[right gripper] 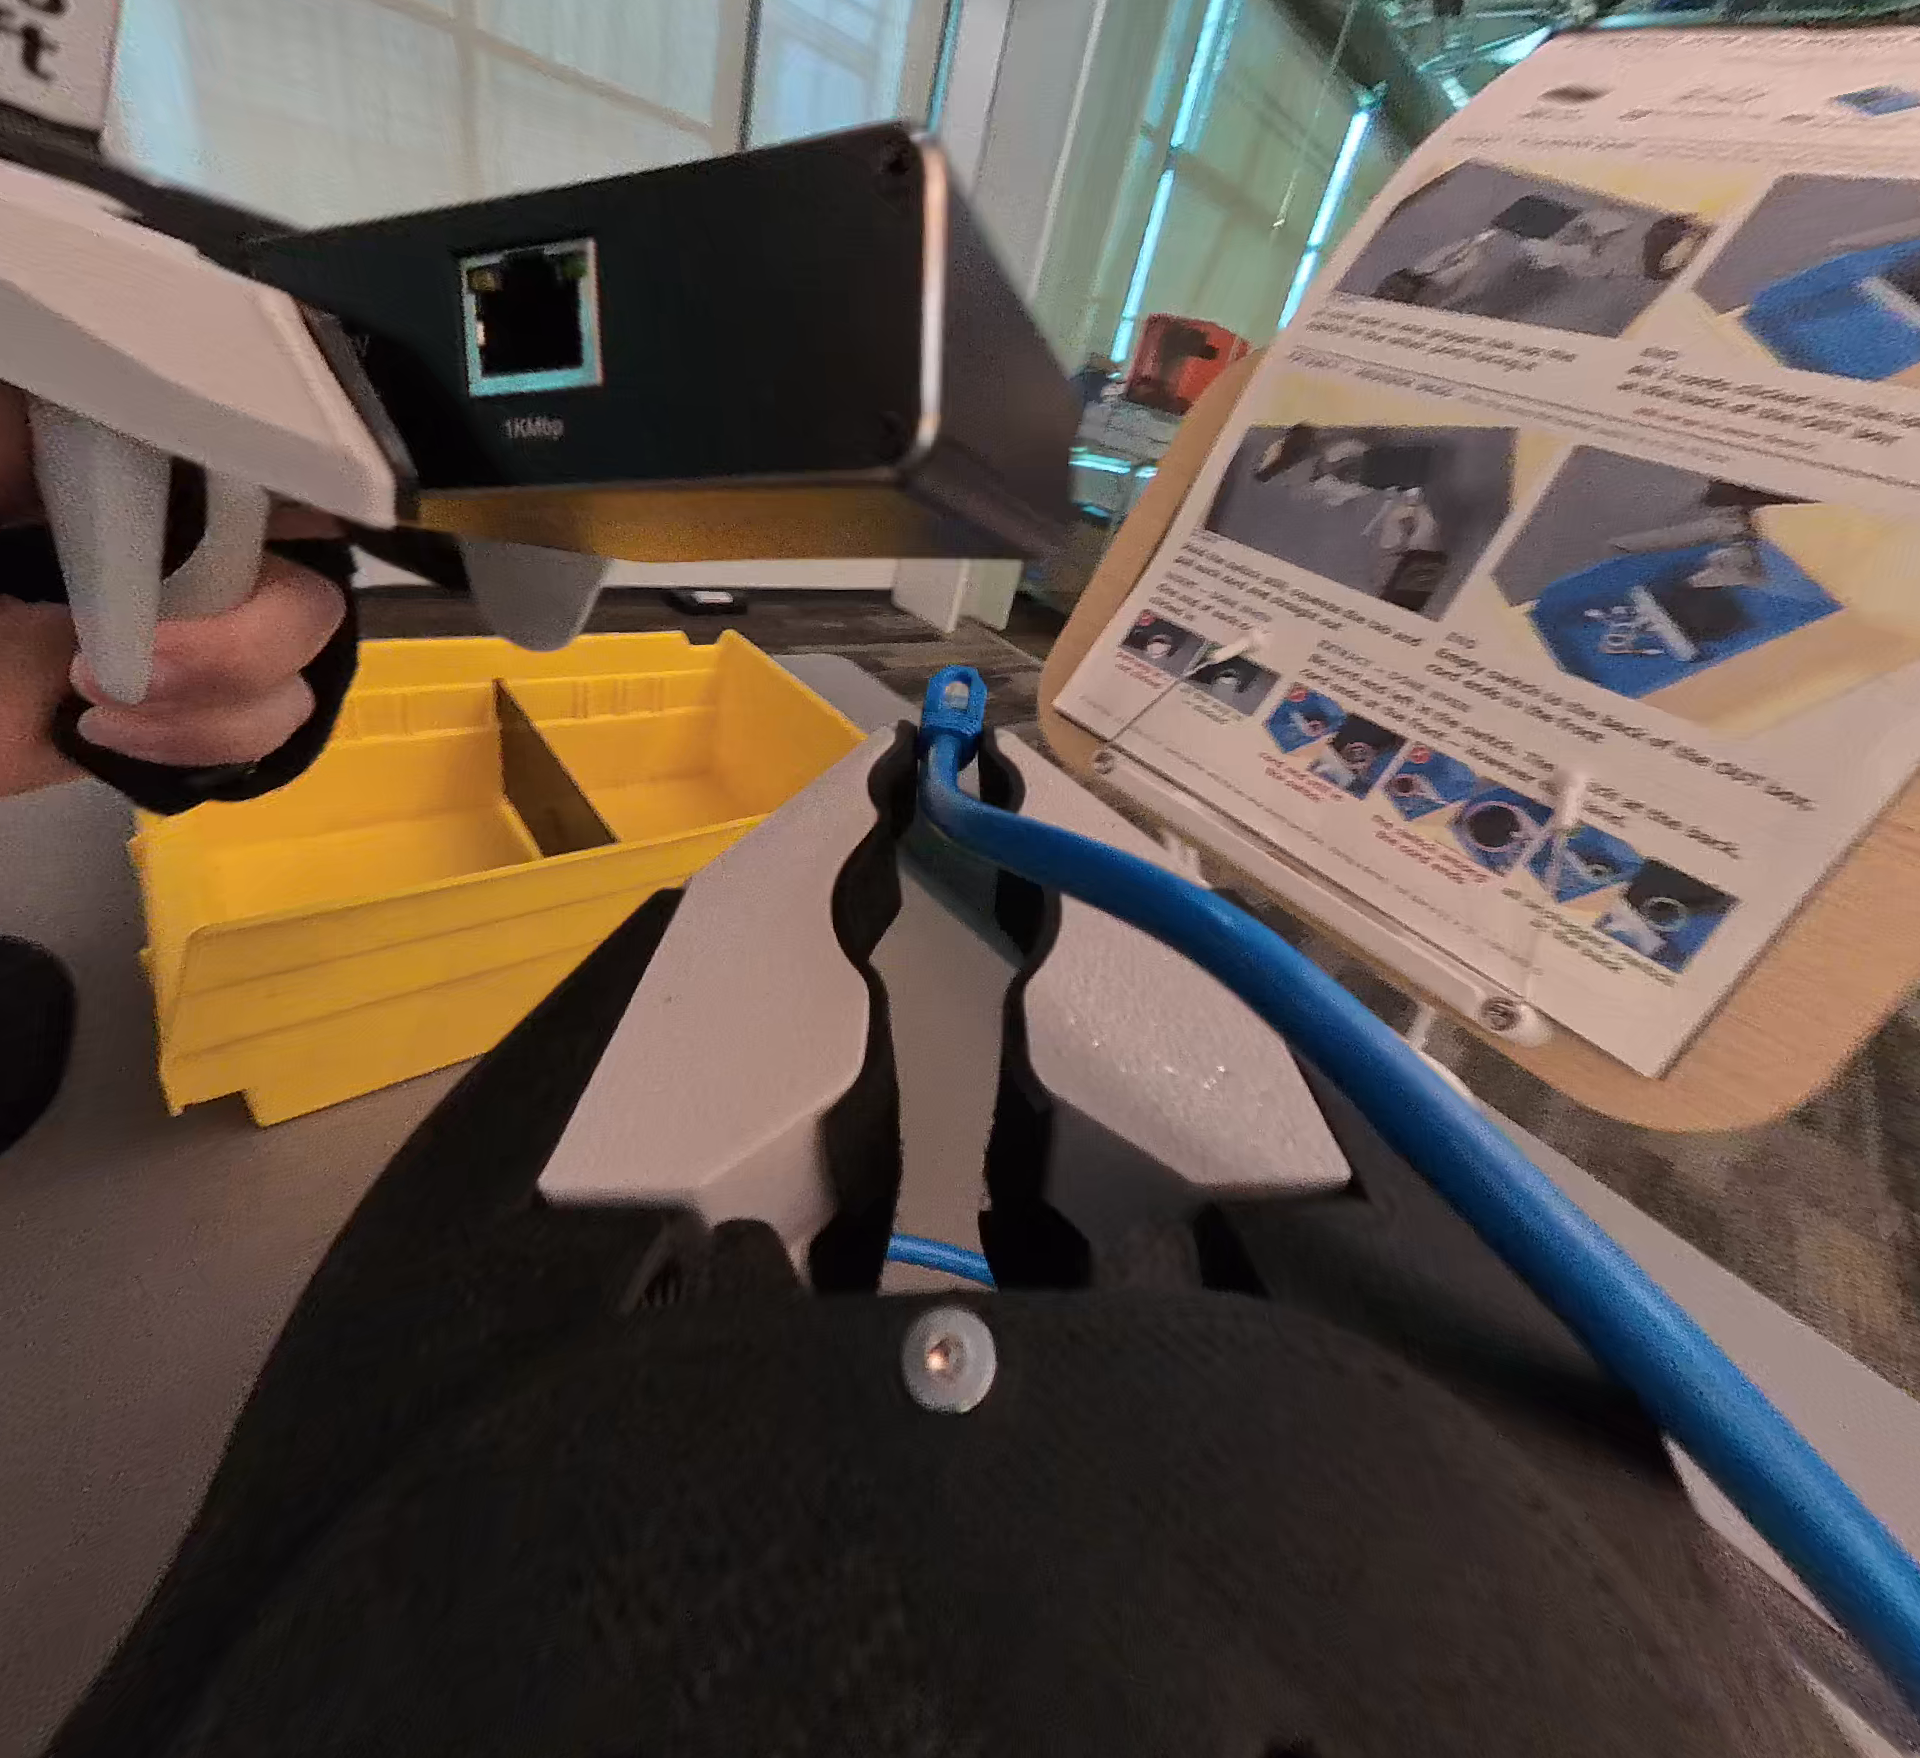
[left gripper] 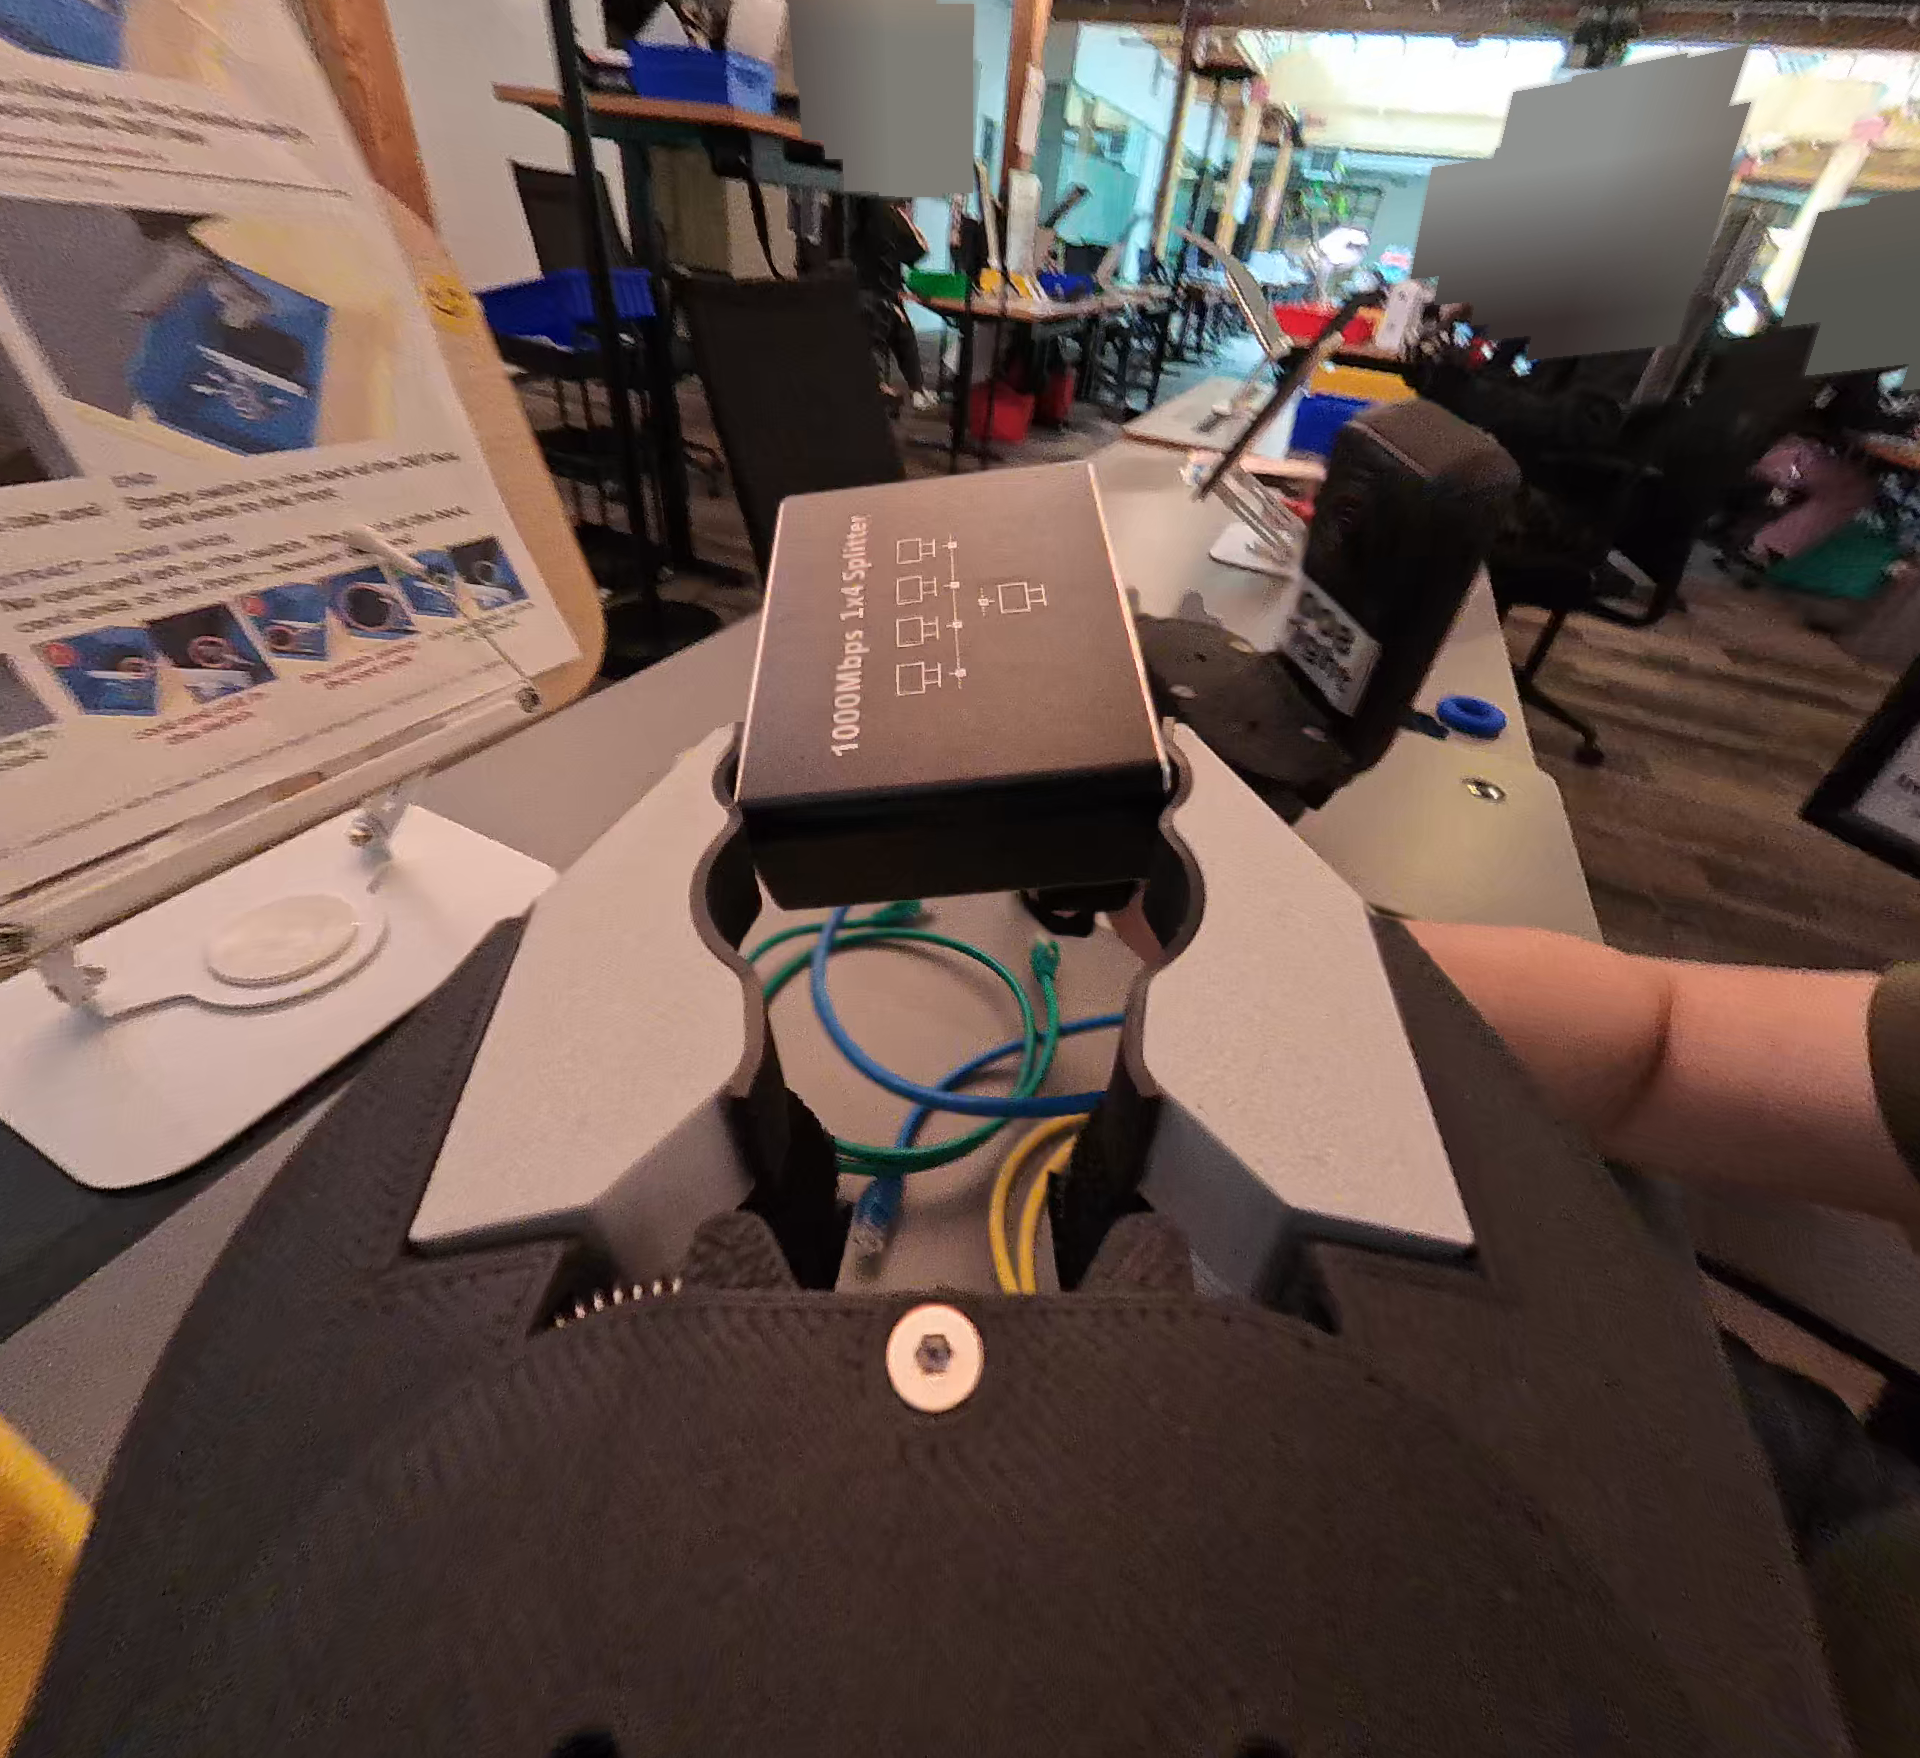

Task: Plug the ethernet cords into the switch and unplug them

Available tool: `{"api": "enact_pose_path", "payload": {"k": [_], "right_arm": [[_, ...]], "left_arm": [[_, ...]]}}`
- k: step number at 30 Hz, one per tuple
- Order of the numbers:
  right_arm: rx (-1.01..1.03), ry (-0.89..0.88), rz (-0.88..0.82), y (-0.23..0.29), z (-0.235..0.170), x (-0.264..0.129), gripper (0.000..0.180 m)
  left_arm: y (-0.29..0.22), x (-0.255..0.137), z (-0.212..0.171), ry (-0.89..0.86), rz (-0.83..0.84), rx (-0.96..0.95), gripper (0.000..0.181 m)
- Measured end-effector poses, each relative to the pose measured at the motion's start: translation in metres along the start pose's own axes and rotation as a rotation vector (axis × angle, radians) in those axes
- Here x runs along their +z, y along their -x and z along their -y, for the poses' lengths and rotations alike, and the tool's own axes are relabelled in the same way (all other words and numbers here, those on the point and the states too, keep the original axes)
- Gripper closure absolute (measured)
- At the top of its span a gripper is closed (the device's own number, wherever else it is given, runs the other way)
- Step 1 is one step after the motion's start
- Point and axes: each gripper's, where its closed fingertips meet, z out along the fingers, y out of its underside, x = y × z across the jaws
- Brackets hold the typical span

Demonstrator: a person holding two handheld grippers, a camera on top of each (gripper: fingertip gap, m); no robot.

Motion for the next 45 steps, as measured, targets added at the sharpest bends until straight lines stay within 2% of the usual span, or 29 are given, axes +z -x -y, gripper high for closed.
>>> {"api": "enact_pose_path", "payload": {"k": [5, 9, 17, 25, 31, 34, 45], "right_arm": [[-0.014, -0.173, -0.121, -0.024, 0.046, -0.03, 0.17], [-0.163, -0.29, -0.072, 0.006, 0.085, -0.046, 0.17], [-0.26, -0.222, -0.018, 0.04, 0.082, -0.036, 0.17], [-0.231, -0.204, 0.029, 0.042, 0.08, -0.034, 0.17], [-0.232, -0.203, 0.029, 0.043, 0.08, -0.035, 0.169], [-0.208, -0.235, 0.073, 0.049, 0.086, -0.04, 0.169], [-0.162, -0.212, 0.096, 0.053, 0.089, -0.044, 0.168]], "left_arm": [[0.036, -0.021, 0.014, -0.089, 0.183, 0.036, 0.106], [0.048, -0.03, 0.018, -0.112, 0.266, 0.066, 0.106], [0.035, -0.021, 0.017, -0.094, 0.291, 0.157, 0.107], [0.033, -0.022, 0.02, -0.108, 0.28, 0.13, 0.106], [0.025, -0.022, 0.025, -0.12, 0.327, 0.265, 0.106], [0.016, -0.027, 0.03, -0.132, 0.299, 0.309, 0.107], [0.006, -0.031, 0.036, -0.143, 0.318, 0.352, 0.107]]}}
